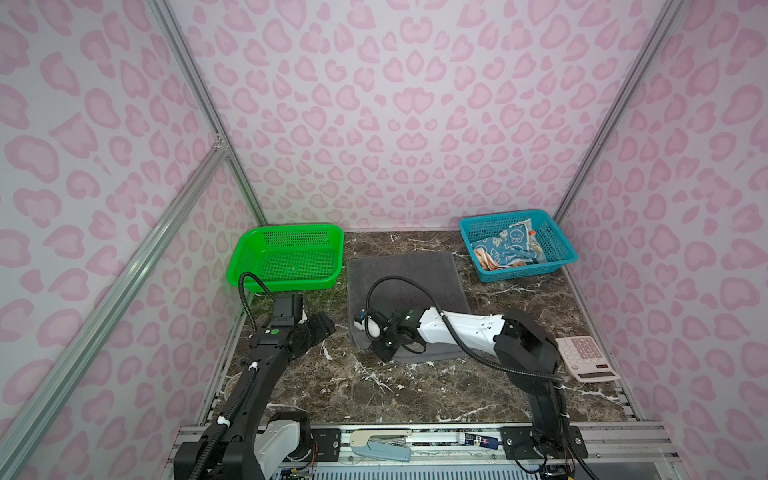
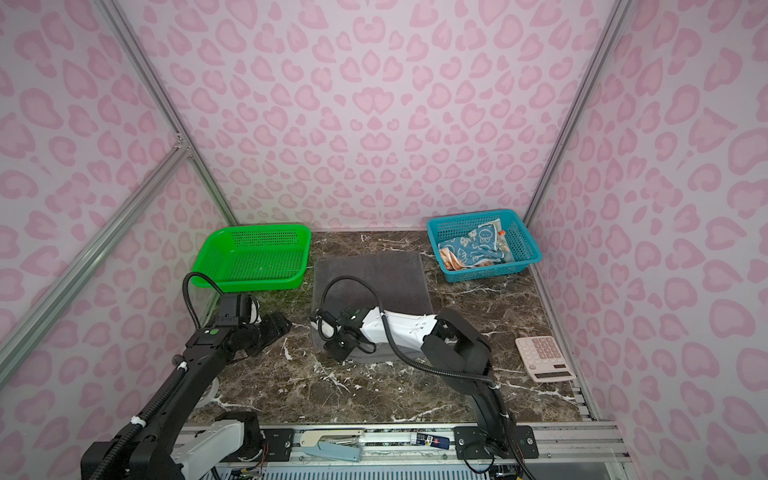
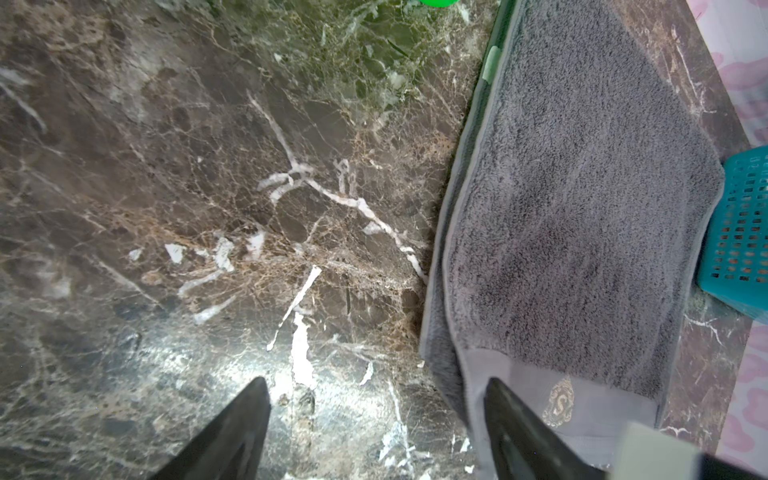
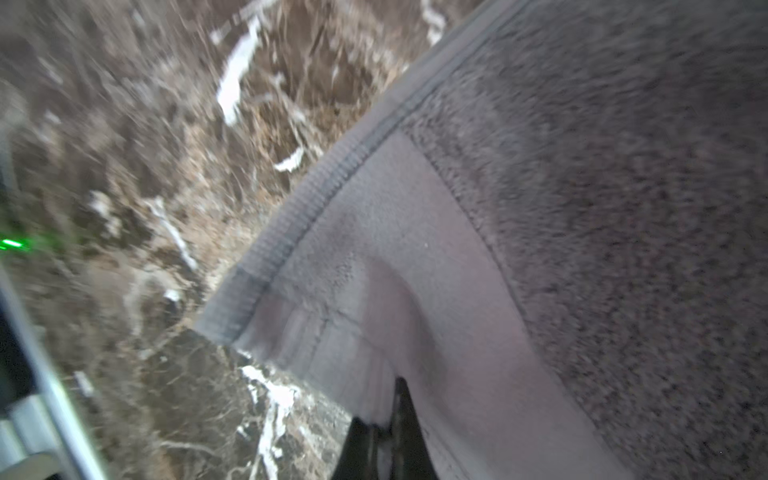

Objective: Fold and stack the towels

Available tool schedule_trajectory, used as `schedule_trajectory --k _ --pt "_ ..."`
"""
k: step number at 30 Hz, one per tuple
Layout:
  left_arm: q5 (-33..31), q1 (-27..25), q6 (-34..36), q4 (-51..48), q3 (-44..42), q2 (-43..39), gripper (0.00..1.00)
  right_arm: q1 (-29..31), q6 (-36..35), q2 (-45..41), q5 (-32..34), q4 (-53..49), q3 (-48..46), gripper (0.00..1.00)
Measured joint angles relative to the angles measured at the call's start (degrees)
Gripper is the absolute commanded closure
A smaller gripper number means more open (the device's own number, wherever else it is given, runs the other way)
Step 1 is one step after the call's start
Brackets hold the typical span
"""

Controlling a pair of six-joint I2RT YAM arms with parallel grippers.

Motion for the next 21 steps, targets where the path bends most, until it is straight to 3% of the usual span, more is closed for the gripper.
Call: schedule_trajectory --k 5,10,15,21 --pt "0.44 0.07 0.57 0.28 0.85 1.42 0.18 -3.76 3.45 -0.46 -14.49 3.32 -0.57 0.72" --pt "1.25 0.09 1.01 0.46 1.03 3.02 0.18 -1.7 3.1 3.02 -19.26 1.09 3.26 0.54" --pt "1.25 0.09 1.44 0.48 1.16 3.15 0.18 -2.47 5.11 1.68 -16.68 -0.35 1.62 0.52" --pt "3.52 0.13 1.9 1.38 1.27 3.87 0.19 -2.82 4.98 -5.2 -7.69 -0.46 -2.51 0.53"
